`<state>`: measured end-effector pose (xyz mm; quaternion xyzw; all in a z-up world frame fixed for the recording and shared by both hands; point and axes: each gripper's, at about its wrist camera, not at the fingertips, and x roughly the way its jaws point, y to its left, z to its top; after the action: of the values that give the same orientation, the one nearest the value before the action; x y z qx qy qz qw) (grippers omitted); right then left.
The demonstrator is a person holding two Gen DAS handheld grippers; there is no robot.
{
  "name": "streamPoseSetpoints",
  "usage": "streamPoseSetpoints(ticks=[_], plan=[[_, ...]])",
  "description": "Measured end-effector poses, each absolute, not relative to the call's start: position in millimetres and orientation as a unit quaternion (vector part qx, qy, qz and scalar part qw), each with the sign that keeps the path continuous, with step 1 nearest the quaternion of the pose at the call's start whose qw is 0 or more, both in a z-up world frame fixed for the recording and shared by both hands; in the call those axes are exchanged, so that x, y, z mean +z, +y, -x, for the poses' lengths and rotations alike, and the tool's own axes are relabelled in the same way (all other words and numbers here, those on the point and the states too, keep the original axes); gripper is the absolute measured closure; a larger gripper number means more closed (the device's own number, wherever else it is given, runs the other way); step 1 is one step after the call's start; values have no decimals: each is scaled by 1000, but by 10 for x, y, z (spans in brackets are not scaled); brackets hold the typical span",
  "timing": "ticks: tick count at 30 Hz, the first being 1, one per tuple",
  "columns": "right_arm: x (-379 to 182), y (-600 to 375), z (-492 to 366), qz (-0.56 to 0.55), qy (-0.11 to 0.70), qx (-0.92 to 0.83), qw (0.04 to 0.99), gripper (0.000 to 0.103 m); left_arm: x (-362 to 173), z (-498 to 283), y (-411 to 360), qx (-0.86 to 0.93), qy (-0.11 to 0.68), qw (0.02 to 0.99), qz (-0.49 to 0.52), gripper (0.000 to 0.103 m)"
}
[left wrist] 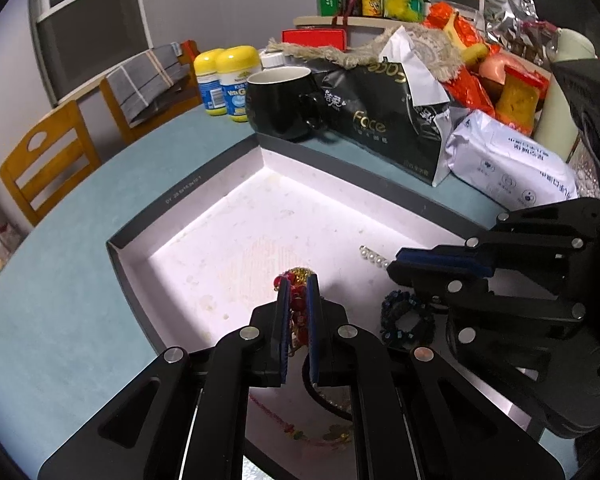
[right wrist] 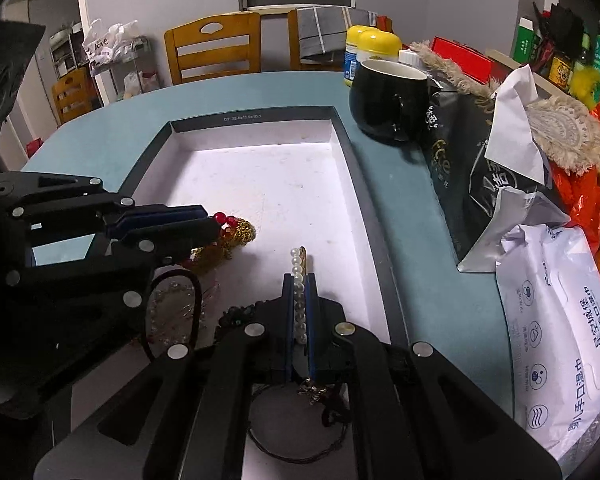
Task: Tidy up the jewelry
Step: 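Lower the ornament into the tray and open the left gripper while the right releases the pin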
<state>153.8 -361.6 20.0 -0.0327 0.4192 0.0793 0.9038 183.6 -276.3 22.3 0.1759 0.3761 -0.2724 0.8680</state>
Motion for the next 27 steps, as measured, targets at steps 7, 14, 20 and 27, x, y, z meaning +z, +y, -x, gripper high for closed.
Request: streamPoseSetpoints(ticks=[7, 14, 20, 27], plan=[[233, -3619, -1524, 25, 413, 87, 906, 98, 237, -1832, -2753, -263, 371, 871, -185, 95], [234, -3606, -1524, 25, 411, 90, 907, 98, 272, -1808, -2742, -261, 367, 873, -186, 95], [248, -3605, -1523, 24, 407, 88, 909, 98, 245, -1828, -2713, -257, 370, 874, -181, 93], [290, -3617, -1506, 20, 396, 89, 914, 97, 286, -1828, -2664, -254, 365, 879, -172, 84]])
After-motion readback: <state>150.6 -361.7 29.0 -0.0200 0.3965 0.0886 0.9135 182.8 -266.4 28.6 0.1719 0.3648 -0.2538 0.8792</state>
